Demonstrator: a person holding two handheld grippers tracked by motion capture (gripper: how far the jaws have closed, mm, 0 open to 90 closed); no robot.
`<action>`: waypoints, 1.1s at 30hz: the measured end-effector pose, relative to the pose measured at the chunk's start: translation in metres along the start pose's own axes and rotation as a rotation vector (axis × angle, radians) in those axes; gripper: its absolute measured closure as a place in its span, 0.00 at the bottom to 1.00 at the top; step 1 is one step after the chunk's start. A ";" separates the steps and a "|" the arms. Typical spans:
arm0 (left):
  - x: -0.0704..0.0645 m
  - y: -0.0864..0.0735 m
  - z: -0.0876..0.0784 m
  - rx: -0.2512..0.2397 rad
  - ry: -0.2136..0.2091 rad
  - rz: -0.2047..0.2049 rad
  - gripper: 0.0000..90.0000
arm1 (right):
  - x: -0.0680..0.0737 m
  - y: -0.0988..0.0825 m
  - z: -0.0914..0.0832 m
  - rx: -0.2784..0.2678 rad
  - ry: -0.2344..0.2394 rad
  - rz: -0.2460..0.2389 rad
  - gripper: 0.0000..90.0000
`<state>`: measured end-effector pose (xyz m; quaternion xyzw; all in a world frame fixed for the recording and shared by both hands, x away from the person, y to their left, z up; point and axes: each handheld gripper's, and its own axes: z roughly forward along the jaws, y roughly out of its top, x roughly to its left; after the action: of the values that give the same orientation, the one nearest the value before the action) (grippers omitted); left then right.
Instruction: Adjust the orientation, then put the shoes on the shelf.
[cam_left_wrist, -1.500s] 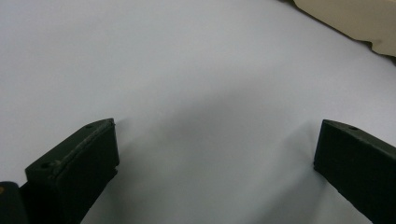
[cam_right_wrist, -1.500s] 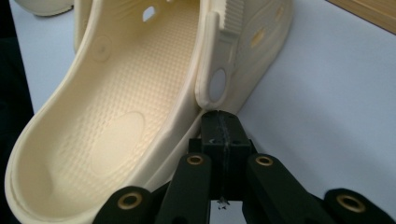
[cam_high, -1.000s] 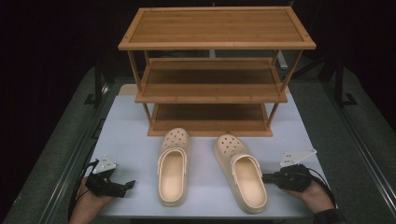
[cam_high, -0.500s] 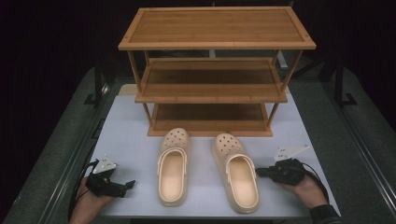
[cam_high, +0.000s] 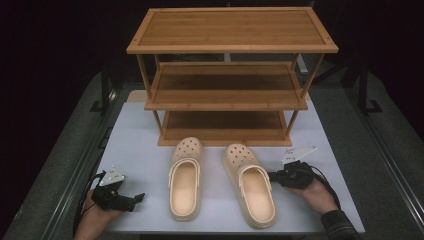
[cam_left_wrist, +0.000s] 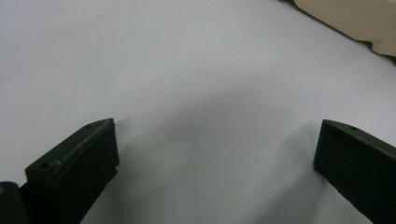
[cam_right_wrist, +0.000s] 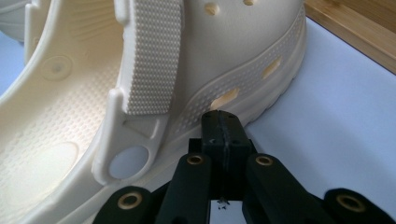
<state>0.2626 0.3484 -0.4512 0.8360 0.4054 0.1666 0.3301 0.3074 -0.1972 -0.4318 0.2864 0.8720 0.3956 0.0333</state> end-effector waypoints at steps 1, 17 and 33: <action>0.000 0.000 0.000 0.000 0.000 0.000 0.00 | 0.001 0.002 0.001 0.004 0.004 -0.004 1.00; 0.000 0.000 0.000 0.000 0.000 0.000 0.00 | 0.013 0.019 0.017 0.003 0.020 -0.047 1.00; 0.000 0.001 -0.001 0.000 0.000 0.000 0.00 | -0.001 -0.015 -0.033 -0.093 -0.142 0.123 0.41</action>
<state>0.2627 0.3485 -0.4504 0.8360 0.4053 0.1668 0.3302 0.2917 -0.2276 -0.4203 0.3650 0.8289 0.4156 0.0837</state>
